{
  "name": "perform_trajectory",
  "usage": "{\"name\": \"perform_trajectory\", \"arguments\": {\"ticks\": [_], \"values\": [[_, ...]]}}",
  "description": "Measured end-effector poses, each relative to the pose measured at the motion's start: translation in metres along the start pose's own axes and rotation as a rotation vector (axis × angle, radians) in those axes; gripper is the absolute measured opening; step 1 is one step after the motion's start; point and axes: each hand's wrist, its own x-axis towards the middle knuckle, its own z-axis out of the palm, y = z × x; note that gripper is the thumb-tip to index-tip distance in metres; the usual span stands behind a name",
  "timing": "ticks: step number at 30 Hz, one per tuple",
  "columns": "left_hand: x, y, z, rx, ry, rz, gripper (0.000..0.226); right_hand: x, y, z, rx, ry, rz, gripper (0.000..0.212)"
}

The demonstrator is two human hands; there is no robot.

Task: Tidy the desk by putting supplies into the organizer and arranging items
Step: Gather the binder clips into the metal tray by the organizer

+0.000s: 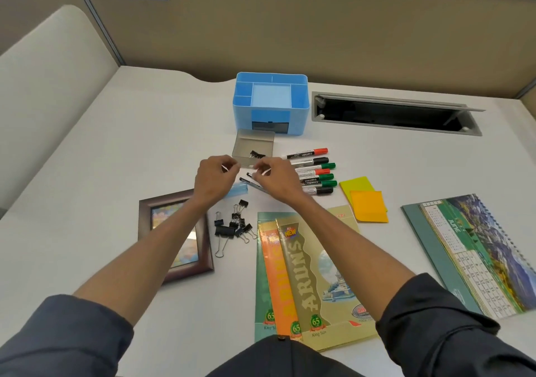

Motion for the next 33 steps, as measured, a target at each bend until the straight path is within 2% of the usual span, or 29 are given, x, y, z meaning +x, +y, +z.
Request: {"name": "perform_trajectory", "arguments": {"ticks": [4, 9, 12, 17, 24, 33], "values": [[-0.029, -0.007, 0.000, 0.066, -0.025, 0.015, 0.020, -0.020, -0.001, 0.011, -0.049, -0.041, 0.001, 0.018], [-0.059, -0.017, -0.003, 0.301, -0.182, 0.065, 0.029, -0.036, 0.001, 0.024, -0.114, -0.136, -0.018, 0.023], [-0.065, -0.022, -0.005, 0.334, -0.259, 0.077, 0.038, -0.041, 0.001, 0.029, -0.152, -0.148, -0.045, 0.027], [-0.068, -0.026, -0.003, 0.347, -0.292, 0.114, 0.027, -0.044, 0.001, 0.031, -0.207, -0.164, -0.080, 0.028], [-0.061, -0.030, -0.004, 0.391, -0.374, 0.140, 0.027, -0.047, 0.000, 0.031, -0.339, -0.191, -0.145, 0.027], [-0.062, -0.032, -0.011, 0.567, -0.417, 0.313, 0.023, -0.049, 0.002, 0.024, -0.282, -0.177, -0.132, 0.022]]}}
